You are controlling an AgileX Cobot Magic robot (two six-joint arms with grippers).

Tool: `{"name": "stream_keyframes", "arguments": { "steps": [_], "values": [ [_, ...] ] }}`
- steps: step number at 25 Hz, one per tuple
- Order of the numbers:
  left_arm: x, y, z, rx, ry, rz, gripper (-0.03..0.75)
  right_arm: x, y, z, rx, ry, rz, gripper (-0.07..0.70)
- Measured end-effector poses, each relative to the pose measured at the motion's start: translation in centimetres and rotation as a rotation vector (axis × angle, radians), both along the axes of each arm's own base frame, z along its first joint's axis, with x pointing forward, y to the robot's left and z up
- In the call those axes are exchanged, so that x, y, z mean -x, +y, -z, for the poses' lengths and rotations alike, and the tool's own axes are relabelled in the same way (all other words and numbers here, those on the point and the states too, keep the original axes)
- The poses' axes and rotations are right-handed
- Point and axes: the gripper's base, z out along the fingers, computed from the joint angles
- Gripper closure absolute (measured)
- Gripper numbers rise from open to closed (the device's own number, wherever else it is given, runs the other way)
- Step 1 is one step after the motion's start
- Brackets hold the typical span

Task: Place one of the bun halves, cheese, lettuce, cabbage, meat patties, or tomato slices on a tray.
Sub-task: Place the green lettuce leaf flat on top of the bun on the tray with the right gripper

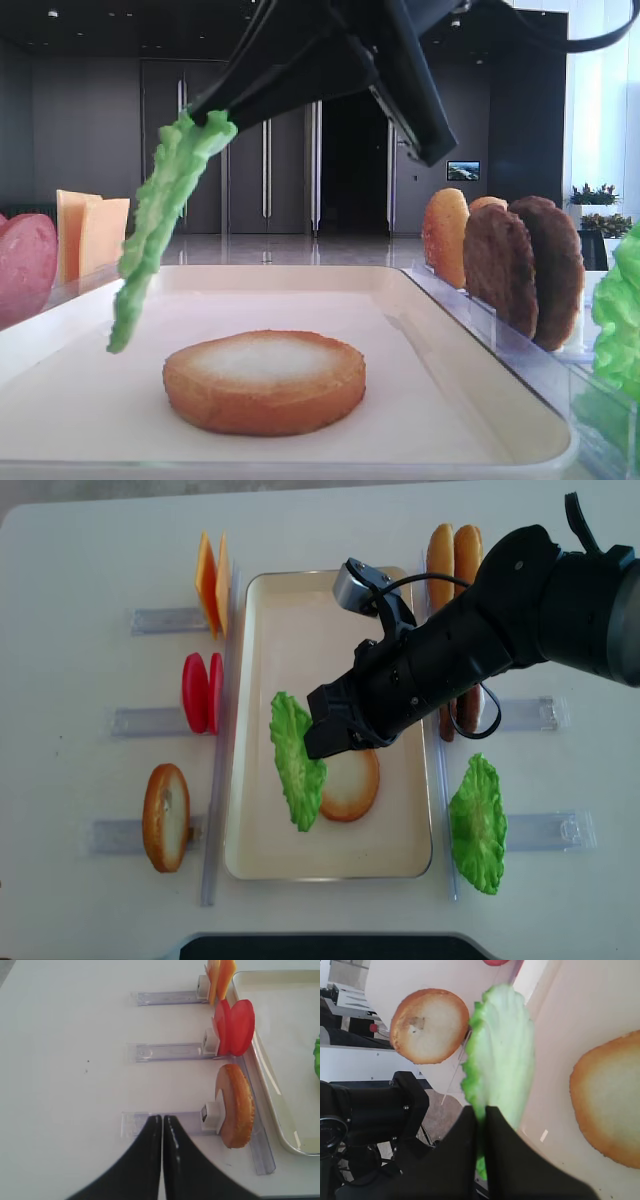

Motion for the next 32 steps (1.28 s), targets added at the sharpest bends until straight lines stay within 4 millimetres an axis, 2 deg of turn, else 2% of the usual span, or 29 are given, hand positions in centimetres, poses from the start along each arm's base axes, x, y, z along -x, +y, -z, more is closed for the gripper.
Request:
{"name": "stream_keyframes", "arguments": {
  "steps": [1, 6, 16, 25, 32],
  "values": [
    [0.0, 0.0, 0.0, 0.0, 0.0, 0.0, 0.715, -0.2, -0.2, 0.0, -0.001, 0.002, 0.0, 0.619],
    [0.0, 0.0, 0.0, 0.0, 0.0, 0.0, 0.715, -0.8, -1.0, 0.1, -0.005, 0.005, 0.011, 0.619],
    [0.0, 0.0, 0.0, 0.0, 0.0, 0.0, 0.715, -0.9, -0.4, 1.0, -0.06, 0.056, -0.021, 0.619],
    [0.0, 0.0, 0.0, 0.0, 0.0, 0.0, 0.715, -2.0, -1.4, 1.8, -0.054, 0.075, 0.003, 0.619],
    [0.0, 0.0, 0.0, 0.0, 0.0, 0.0, 0.715, -2.0, -1.5, 2.2, -0.046, 0.087, -0.002, 0.619]
  ]
}}
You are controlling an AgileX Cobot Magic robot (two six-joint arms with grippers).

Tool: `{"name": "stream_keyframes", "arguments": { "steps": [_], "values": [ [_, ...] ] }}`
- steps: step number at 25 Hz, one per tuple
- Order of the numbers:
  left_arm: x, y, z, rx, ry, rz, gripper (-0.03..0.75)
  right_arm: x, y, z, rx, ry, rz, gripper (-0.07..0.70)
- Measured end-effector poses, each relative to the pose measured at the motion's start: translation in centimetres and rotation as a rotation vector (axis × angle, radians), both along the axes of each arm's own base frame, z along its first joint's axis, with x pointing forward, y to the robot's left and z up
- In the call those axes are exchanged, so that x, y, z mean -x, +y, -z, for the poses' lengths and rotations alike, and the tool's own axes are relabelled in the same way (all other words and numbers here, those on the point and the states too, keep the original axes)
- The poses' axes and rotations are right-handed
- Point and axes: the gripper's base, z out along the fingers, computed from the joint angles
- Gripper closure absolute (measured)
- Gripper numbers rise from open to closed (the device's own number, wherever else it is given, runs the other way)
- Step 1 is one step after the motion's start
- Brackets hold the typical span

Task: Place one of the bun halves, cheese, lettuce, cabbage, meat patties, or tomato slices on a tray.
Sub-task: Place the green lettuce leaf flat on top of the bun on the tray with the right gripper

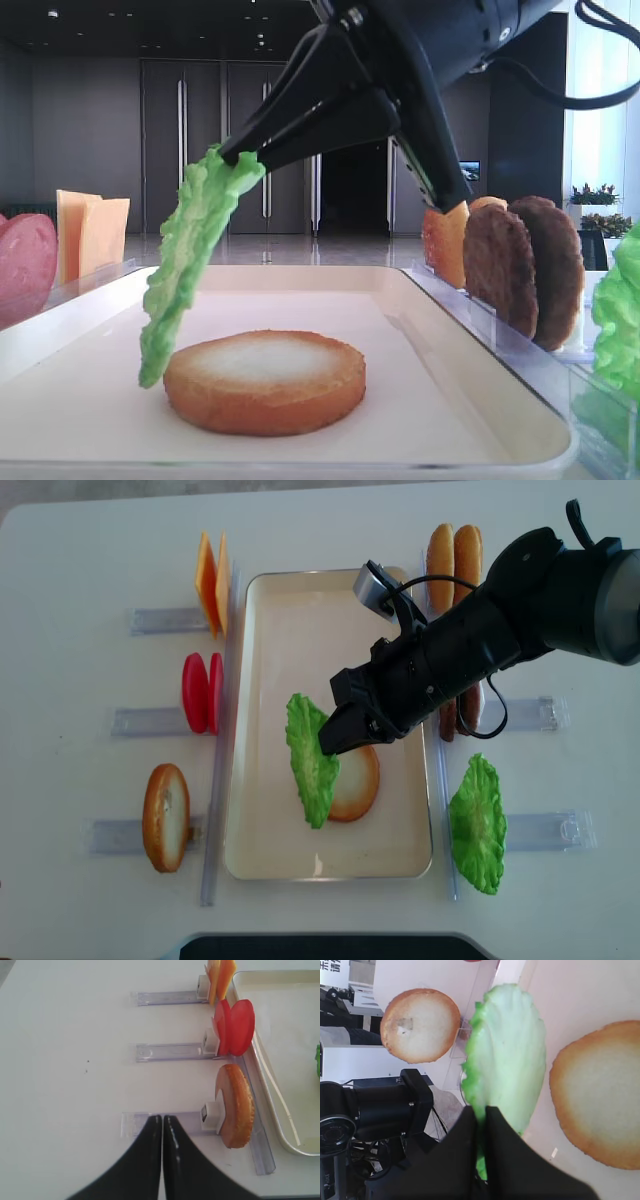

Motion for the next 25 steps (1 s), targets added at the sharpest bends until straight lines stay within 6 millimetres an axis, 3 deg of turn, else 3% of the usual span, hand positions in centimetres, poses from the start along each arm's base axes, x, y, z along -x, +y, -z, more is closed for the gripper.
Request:
{"name": "stream_keyframes", "arguments": {
  "steps": [25],
  "values": [
    [0.0, 0.0, 0.0, 0.0, 0.0, 0.0, 0.715, -0.27, -0.96, 0.48, 0.001, -0.011, -0.004, 0.619]
  ]
}}
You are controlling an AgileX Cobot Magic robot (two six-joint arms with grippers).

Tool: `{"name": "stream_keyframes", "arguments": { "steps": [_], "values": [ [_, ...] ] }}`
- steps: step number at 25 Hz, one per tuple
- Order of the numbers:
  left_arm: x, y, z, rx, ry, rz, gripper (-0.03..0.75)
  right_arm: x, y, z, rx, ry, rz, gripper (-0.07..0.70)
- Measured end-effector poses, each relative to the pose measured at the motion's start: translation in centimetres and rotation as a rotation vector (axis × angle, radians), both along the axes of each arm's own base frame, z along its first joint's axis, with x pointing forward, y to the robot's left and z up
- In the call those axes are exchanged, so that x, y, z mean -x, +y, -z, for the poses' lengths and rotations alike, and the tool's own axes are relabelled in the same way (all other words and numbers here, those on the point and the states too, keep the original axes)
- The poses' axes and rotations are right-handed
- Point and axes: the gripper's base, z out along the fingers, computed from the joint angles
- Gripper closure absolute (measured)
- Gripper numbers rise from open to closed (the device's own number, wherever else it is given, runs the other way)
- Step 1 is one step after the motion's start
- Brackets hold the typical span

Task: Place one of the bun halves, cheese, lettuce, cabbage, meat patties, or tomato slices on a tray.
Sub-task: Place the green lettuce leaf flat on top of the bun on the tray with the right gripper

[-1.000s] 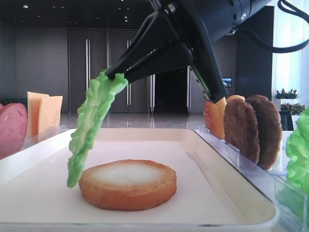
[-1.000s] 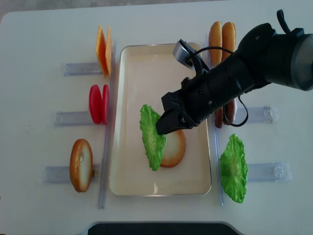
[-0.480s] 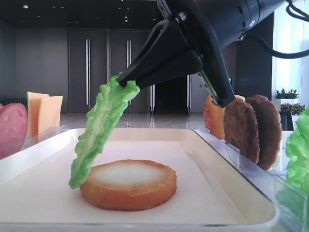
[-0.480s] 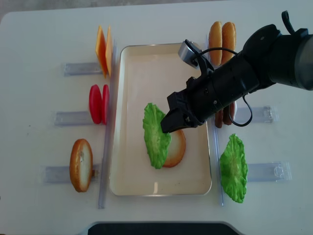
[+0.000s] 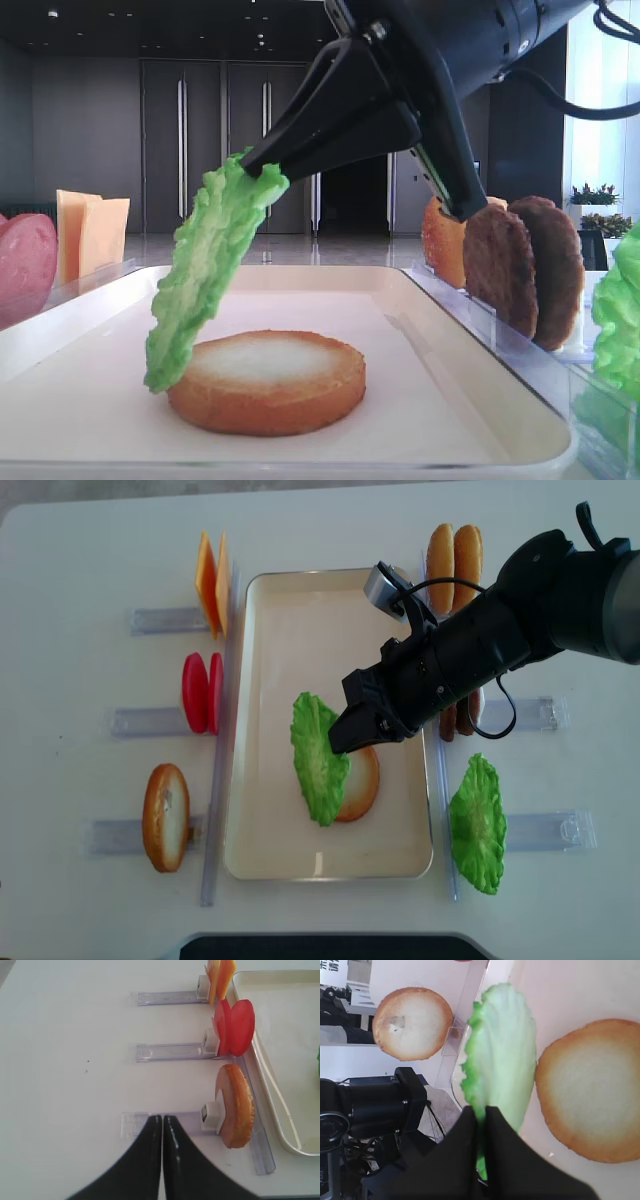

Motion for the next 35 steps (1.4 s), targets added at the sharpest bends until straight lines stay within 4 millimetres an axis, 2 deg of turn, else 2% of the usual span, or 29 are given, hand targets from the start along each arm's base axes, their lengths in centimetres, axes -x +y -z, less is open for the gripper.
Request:
{"name": "stream_keyframes", "arguments": {
  "steps": [11, 27, 35],
  "values": [
    [0.0, 0.0, 0.0, 0.0, 0.0, 0.0, 0.715, 0.2, -0.23, 0.28, 0.039, 0.006, -0.024, 0.616],
    [0.0, 0.0, 0.0, 0.0, 0.0, 0.0, 0.715, 0.17, -0.31, 0.4, 0.055, 0.004, -0.021, 0.542],
    [0.0, 0.0, 0.0, 0.0, 0.0, 0.0, 0.715, -0.08, -0.25, 0.36, 0.049, 0.004, 0.014, 0.441]
  ]
}}
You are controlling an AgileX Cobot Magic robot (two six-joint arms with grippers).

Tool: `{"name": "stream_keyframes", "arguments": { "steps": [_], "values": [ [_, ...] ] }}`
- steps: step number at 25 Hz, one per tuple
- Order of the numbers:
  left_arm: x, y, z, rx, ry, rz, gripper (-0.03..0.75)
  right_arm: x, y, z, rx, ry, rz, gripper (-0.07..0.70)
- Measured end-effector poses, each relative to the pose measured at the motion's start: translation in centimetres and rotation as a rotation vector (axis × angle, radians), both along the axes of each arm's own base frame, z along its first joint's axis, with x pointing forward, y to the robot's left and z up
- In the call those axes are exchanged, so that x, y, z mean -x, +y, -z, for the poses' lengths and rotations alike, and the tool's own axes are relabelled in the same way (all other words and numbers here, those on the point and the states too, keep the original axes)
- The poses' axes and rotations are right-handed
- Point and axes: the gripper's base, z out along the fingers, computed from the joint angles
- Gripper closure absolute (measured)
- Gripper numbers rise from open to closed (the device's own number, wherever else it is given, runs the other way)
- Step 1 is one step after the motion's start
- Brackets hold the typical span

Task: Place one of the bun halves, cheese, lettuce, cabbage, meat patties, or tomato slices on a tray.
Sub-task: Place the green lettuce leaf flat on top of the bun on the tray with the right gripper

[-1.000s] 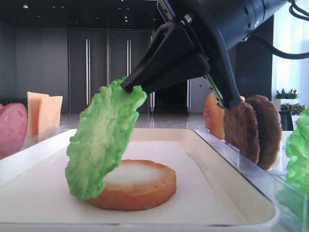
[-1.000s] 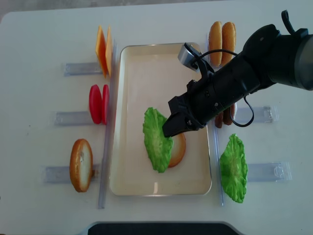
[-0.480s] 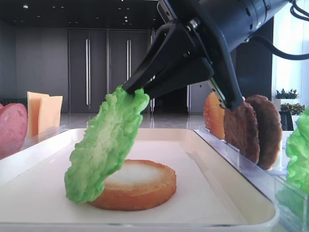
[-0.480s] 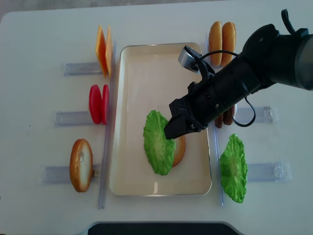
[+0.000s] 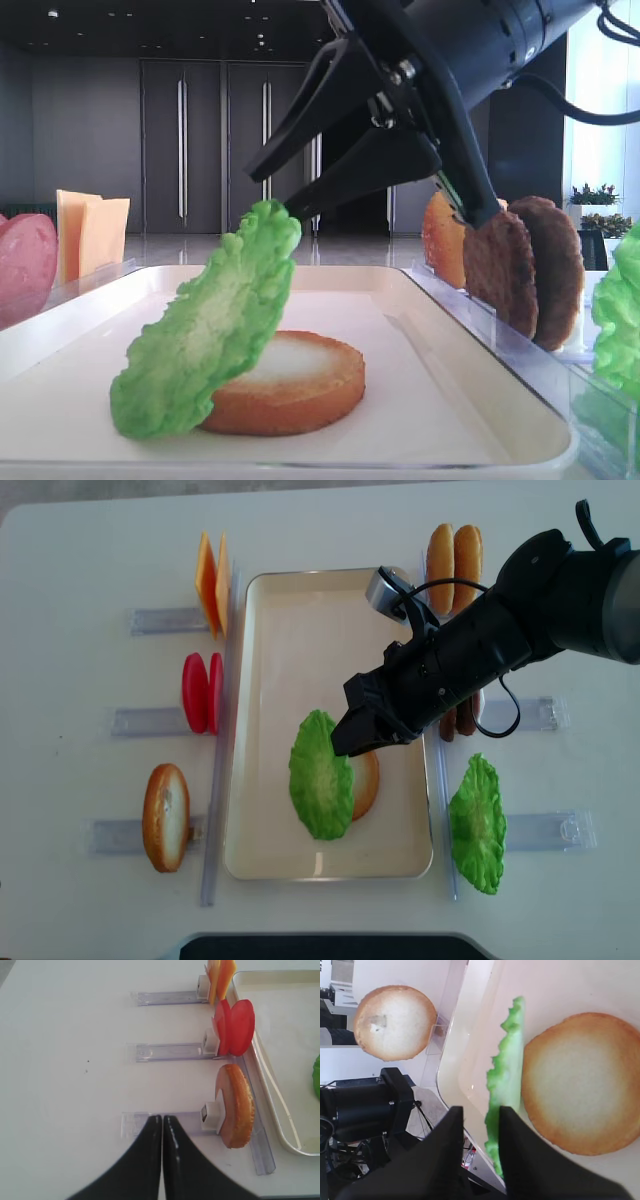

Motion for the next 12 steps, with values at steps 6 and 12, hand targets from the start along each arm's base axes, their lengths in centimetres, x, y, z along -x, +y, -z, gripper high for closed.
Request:
{"name": "stream_keyframes", "arguments": {
  "steps": [6, 12],
  "values": [
    [0.0, 0.0, 0.0, 0.0, 0.0, 0.0, 0.715, -0.09, -0.02, 0.04, 0.005, -0.008, 0.007, 0.347],
    [0.0, 0.0, 0.0, 0.0, 0.0, 0.0, 0.715, -0.03, -0.25, 0.25, 0.043, -0.045, -0.04, 0.253]
  ]
}}
